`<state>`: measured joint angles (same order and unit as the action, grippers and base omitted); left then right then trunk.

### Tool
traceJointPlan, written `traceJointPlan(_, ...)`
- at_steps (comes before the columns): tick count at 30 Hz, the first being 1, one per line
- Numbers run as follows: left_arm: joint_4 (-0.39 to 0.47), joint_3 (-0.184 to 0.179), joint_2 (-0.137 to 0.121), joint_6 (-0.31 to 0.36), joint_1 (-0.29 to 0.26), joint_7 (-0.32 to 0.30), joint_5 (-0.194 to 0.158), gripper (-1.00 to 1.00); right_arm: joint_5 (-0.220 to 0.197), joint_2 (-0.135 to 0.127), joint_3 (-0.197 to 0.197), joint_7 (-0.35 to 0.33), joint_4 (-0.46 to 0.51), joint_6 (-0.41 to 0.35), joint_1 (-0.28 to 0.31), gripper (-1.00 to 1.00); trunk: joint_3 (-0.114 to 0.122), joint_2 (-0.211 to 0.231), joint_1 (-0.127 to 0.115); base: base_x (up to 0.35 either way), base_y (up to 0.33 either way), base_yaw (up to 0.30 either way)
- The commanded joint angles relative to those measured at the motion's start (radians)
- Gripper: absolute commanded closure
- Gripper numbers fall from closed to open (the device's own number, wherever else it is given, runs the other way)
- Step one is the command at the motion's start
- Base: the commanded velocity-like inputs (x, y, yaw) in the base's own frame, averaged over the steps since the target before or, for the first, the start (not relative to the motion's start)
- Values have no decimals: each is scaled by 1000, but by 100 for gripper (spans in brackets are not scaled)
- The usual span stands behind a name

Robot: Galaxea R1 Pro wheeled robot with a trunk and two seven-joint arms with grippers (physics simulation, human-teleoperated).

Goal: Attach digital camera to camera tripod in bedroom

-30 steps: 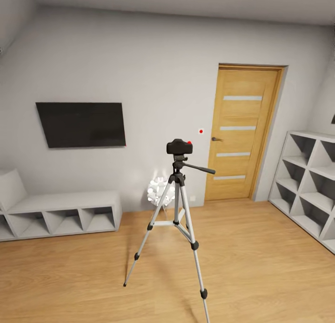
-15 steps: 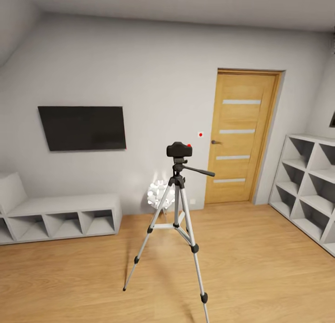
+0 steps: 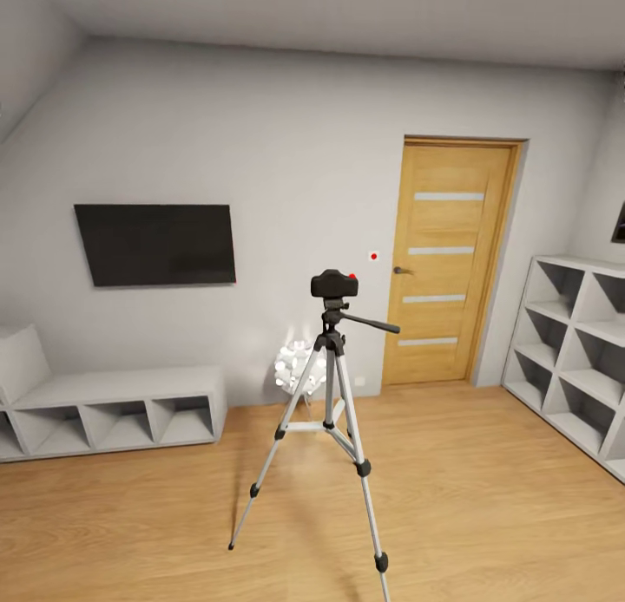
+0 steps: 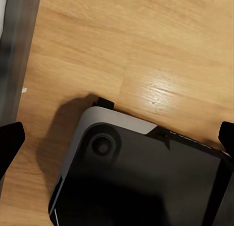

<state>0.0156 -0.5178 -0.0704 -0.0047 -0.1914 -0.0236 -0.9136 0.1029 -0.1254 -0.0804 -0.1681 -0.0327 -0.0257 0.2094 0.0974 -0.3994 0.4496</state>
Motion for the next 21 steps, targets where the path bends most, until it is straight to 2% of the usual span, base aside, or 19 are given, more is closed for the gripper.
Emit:
traceJointPlan(1, 0, -8, 0, -1, 0, -2, -10, -100, 10, 0, -9, -3, -1, 4, 1, -100, 1, -1, 0, 0, 0, 0)
traceJointPlan(9, 0, -8, 0, -1, 0, -2, -10, -100, 9, 0, -9, -3, -1, 34, 1, -100, 10, -1, 0, 0, 0, 0)
traceJointPlan(21, 0, -8, 0, -1, 0, -2, -10, -100, 13, -5, -4, -4, -1, 37, 1, -100, 12, -1, 0, 0, 0, 0)
